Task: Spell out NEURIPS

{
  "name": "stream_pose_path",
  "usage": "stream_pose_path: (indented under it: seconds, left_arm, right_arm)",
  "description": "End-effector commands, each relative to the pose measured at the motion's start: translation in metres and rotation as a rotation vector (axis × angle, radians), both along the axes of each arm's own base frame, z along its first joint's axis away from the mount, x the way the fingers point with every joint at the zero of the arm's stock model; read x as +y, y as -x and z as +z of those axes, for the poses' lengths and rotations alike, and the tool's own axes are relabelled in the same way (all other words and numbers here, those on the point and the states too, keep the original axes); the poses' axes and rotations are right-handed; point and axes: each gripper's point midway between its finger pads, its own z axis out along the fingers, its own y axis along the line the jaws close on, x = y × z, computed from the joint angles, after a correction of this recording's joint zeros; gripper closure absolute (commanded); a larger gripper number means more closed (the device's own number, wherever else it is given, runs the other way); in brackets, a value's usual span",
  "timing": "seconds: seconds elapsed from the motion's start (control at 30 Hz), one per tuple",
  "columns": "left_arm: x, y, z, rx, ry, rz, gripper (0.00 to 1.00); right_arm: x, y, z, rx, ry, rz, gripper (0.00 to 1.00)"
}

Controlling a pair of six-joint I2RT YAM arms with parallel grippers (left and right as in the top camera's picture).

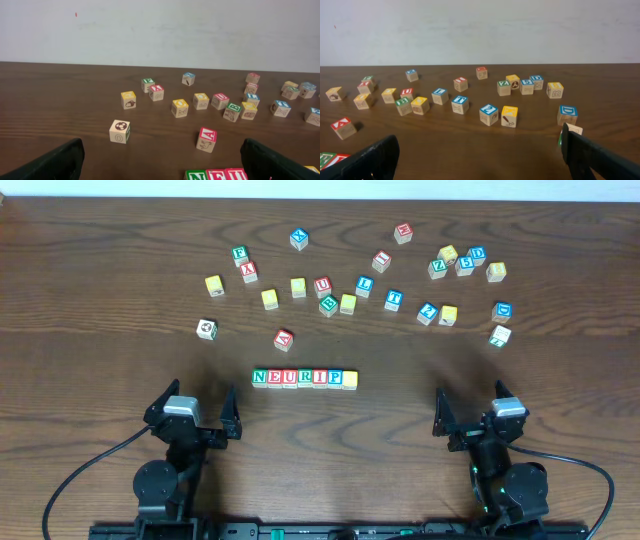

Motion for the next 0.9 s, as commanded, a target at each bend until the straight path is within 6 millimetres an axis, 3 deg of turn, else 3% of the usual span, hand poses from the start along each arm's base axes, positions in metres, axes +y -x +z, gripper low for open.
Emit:
stream_pose_path:
  seconds: [0.0, 0.87]
  left_arm:
    - [-0.0031, 0.0016, -0.0149, 0.05, -0.001, -0.018, 0.02]
    - [-0.0067, 0.002, -0.0141, 0.047, -0.001, -0.033, 0.02]
  right_arm:
    - [0.0002, 0.0004, -0.0003, -0.003, 0.018, 0.006, 0.01]
    - [0.0002, 0.0004, -0.0003, -0.003, 0.018, 0.006, 0.01]
